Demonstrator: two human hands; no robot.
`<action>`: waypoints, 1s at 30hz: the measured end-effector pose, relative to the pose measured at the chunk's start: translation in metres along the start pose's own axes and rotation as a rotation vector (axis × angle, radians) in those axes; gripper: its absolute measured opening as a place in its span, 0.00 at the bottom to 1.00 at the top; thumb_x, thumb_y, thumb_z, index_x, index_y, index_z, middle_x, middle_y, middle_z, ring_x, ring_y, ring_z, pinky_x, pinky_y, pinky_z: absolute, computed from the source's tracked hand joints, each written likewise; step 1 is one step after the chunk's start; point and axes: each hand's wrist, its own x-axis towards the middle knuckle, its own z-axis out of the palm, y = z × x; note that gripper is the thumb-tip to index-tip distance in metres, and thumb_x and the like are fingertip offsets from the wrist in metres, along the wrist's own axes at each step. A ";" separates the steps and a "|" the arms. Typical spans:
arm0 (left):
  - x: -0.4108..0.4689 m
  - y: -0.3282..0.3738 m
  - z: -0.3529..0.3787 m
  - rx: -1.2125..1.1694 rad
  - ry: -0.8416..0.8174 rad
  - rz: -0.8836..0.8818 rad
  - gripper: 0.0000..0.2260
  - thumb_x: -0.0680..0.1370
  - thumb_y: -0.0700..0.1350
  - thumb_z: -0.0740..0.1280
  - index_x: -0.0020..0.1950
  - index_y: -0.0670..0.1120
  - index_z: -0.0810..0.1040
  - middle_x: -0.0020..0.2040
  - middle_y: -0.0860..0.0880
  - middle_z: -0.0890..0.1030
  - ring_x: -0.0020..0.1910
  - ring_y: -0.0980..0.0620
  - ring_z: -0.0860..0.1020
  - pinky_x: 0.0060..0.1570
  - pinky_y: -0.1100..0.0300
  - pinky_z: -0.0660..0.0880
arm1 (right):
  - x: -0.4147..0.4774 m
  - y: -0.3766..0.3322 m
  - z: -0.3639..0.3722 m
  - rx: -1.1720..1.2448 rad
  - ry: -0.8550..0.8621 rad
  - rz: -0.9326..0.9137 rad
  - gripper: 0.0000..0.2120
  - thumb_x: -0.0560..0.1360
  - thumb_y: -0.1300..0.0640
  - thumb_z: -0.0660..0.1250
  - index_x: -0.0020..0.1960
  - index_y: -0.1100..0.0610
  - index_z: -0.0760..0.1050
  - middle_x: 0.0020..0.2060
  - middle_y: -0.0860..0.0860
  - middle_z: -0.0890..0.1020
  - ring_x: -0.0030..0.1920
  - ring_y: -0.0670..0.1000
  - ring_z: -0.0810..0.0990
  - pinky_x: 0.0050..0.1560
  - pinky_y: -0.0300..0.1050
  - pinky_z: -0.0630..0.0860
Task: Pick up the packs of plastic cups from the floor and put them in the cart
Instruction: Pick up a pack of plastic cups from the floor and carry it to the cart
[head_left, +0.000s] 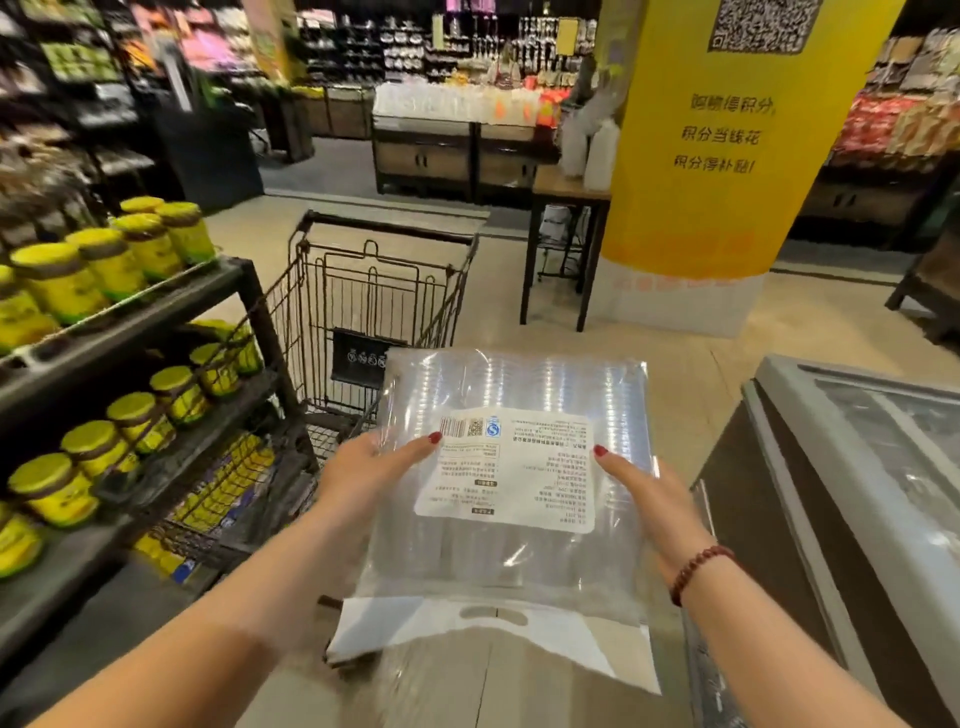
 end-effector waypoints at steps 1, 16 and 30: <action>0.014 0.003 -0.007 0.026 0.018 0.015 0.25 0.69 0.61 0.74 0.59 0.46 0.80 0.47 0.53 0.80 0.50 0.49 0.78 0.45 0.58 0.73 | 0.014 -0.004 0.012 0.002 -0.024 0.001 0.39 0.65 0.37 0.76 0.70 0.53 0.70 0.63 0.51 0.78 0.61 0.52 0.76 0.63 0.52 0.71; 0.252 0.054 -0.177 0.175 0.233 0.032 0.19 0.69 0.63 0.73 0.43 0.48 0.78 0.43 0.49 0.80 0.43 0.48 0.78 0.49 0.49 0.77 | 0.184 -0.084 0.271 0.089 -0.159 -0.054 0.50 0.67 0.41 0.76 0.78 0.59 0.56 0.73 0.55 0.68 0.71 0.56 0.69 0.70 0.56 0.68; 0.460 0.034 -0.239 0.241 0.236 -0.051 0.35 0.68 0.59 0.76 0.68 0.42 0.74 0.64 0.44 0.77 0.61 0.44 0.76 0.61 0.49 0.74 | 0.319 -0.050 0.434 0.127 -0.077 0.108 0.40 0.70 0.44 0.75 0.73 0.59 0.63 0.70 0.55 0.71 0.68 0.57 0.71 0.67 0.53 0.69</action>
